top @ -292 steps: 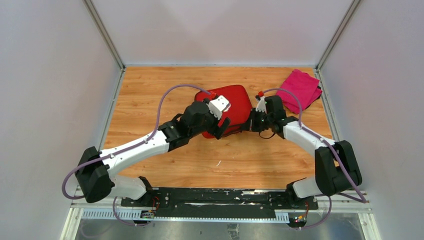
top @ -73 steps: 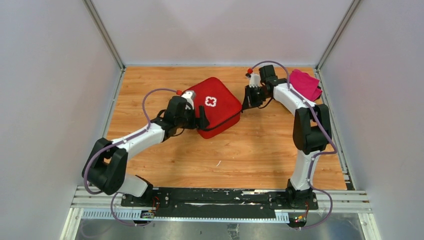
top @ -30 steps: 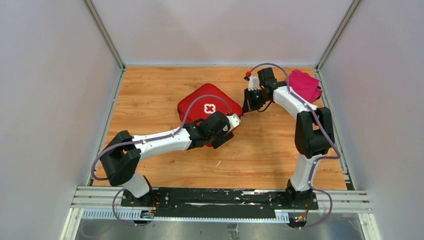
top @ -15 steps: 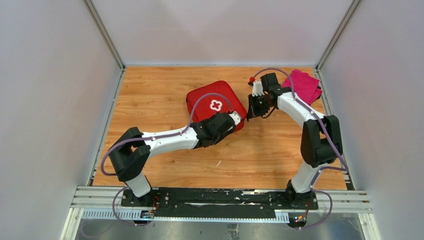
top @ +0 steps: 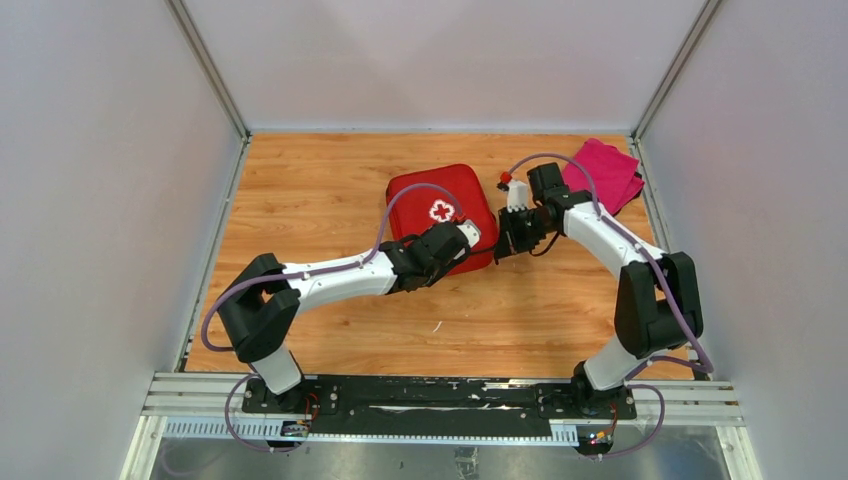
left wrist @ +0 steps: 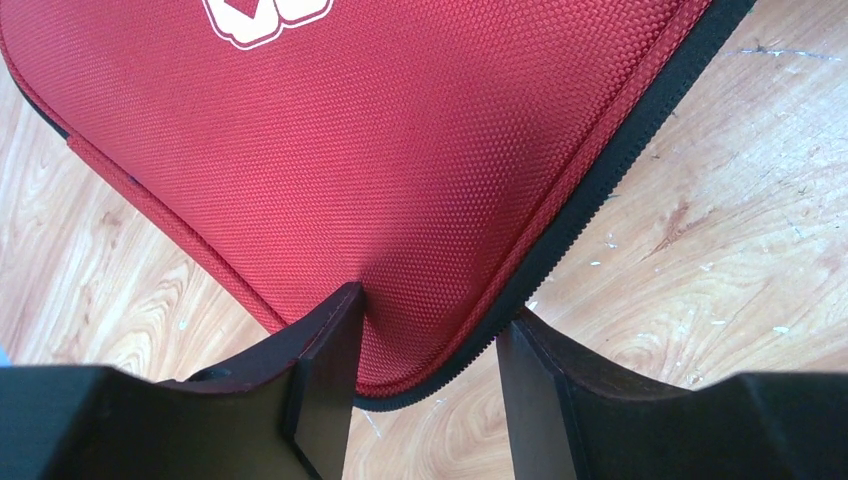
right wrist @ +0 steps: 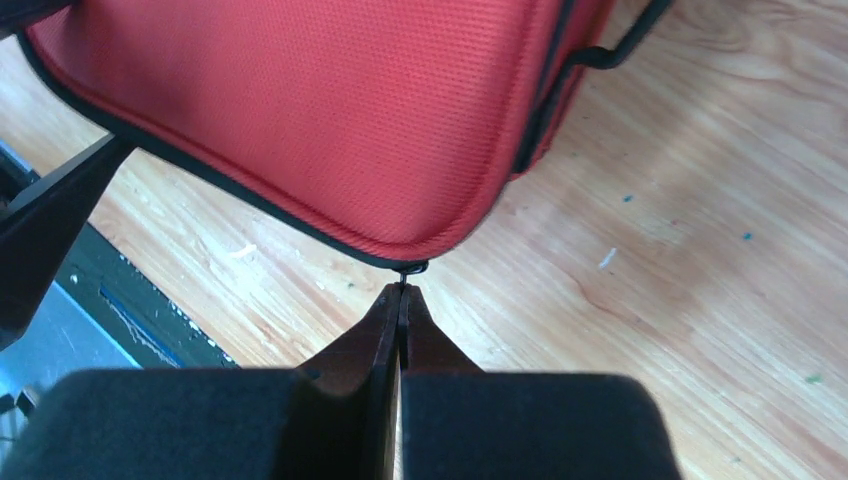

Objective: Organize the medicine kit

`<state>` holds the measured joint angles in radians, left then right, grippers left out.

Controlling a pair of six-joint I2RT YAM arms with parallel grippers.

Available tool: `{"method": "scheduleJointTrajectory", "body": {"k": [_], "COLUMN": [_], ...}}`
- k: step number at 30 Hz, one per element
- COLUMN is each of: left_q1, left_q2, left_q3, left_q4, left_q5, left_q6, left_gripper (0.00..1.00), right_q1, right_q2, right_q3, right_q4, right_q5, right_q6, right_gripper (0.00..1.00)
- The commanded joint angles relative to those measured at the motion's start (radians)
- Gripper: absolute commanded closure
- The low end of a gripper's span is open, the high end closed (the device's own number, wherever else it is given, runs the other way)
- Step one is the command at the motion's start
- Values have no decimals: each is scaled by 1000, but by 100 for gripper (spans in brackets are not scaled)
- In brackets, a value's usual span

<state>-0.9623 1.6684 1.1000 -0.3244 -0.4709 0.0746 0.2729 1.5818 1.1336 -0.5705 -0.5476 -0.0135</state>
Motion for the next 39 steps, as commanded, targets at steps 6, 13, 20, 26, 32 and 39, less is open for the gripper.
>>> {"method": "scheduleJointTrajectory", "body": {"k": [6,13,20,26,32,39], "left_q1": [33,33,18,0,0,15], "left_q2": [53,12,-122,-339,-561,-525], "left_q3": [-1,-31,-111,-206,-289,-233], "left_q4": [-8,47,161,226,320,268], "left_q5": [19,68,212,309,276,180], "left_q6": [-70,-70,-88,-95,-143,-142], "left_gripper": [54,54,48,32,16,14], "right_q1": [101,176,248,206,101,-51], "right_q2": [-29,-24,-44,-151,-257,-294], "right_q3": [-68,-151,-249,-352,-429,-434], "right_q4": [-74,184,506,562,562,518], "right_q5": [-194,-202,-108,94,151,89], "right_q6": [-23,204,457,545,578,522], "right_gripper": [100,100,100,100,100,100]}}
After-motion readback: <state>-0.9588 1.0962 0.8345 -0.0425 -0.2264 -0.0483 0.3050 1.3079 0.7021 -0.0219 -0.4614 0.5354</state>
